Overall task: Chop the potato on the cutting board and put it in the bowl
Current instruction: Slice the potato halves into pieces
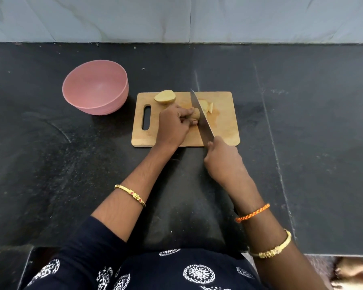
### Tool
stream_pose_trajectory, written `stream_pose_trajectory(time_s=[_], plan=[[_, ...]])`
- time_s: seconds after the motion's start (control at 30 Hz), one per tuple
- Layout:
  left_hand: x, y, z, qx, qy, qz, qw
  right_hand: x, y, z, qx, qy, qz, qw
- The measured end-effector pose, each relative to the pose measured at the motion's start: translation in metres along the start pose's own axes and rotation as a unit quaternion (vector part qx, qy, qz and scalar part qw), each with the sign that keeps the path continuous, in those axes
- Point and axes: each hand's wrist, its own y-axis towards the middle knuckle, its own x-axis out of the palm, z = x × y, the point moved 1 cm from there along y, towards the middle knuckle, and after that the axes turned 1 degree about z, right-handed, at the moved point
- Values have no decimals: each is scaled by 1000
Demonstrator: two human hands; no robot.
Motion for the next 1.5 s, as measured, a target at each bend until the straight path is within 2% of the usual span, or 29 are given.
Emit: stream_pose_trajectory(time_s=[0.2, 0.37, 0.57, 0.73, 1.17, 1.5], plan=[[0, -2, 0, -9, -7, -13, 1000, -6, -22, 18, -3, -7, 1, 1000], [-3, 1, -1, -32, -22, -33, 999, -23, -15, 12, -40, 34, 61, 997], [-5, 1, 1, -47, -27, -32, 998, -26, 6, -4, -57, 39, 30, 997], [-6, 0, 2, -56, -47, -27, 997, -22, 11, -8, -54, 38, 40, 997], [-7, -1, 1, -18, -10, -36, 999, -20, 22, -16, -39, 38, 41, 998], [-1, -8, 2, -12, -8, 5, 1000, -17, 20, -15, -28, 48, 19, 998]])
